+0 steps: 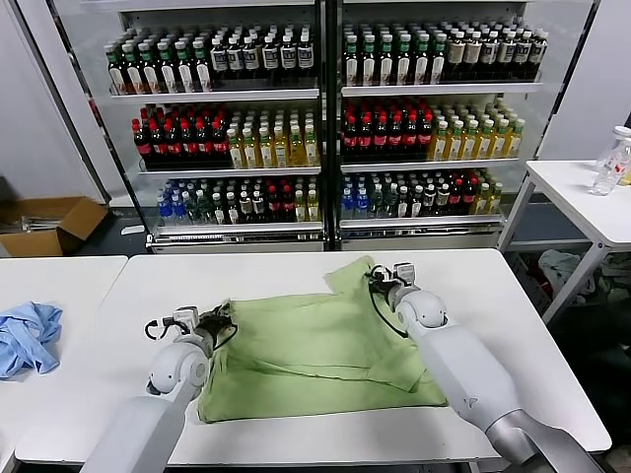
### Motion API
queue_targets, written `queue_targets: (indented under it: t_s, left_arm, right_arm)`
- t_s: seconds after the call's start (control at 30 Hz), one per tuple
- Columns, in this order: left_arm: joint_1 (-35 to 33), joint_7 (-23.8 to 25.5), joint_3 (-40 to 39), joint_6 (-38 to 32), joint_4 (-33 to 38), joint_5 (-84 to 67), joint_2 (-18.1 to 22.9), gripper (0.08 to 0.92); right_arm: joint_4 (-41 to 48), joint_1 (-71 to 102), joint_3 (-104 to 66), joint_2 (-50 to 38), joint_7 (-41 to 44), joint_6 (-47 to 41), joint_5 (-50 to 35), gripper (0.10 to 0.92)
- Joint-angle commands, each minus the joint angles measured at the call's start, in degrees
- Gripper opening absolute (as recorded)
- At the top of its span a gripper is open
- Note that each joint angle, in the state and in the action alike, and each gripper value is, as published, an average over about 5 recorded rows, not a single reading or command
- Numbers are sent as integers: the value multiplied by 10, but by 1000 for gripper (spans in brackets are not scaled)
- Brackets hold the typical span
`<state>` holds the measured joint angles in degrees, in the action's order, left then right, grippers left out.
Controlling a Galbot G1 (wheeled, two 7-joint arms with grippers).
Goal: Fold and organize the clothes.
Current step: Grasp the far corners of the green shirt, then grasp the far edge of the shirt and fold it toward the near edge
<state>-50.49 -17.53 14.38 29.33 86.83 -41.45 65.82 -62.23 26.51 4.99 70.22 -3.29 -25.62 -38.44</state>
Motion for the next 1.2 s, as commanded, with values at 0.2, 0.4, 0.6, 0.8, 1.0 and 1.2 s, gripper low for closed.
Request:
queue_targets:
  t_s: [0.2,0.4,0.6,0.8,1.0,1.2]
  left_arm:
    - [-88,9,52,-65,178,-75,-21,87]
    - [-131,8,72,-63,233,-91,-32,87]
    - [-183,10,90,-51,279,-90,-37,87]
    - [-245,18,103,-39,312,-71,-41,87]
    - [-289,39,98,-21,313,-2,-45,87]
    - [-302,69,85,8,298,94,-45,87]
  right_arm:
    - [-213,88,-42,-76,-9,47,-29,106]
    - [-335,160,-89,-146,-25,48,-50,106]
    - [-445,270,-160,-192,-40,45,-54,106]
    - [-541,414,-236,-204,-50,41,-51,106]
    - [-585,525,-289,-189,-60,36,-22,106]
    - [-576,563,-283,-156,-80,-1,22,106]
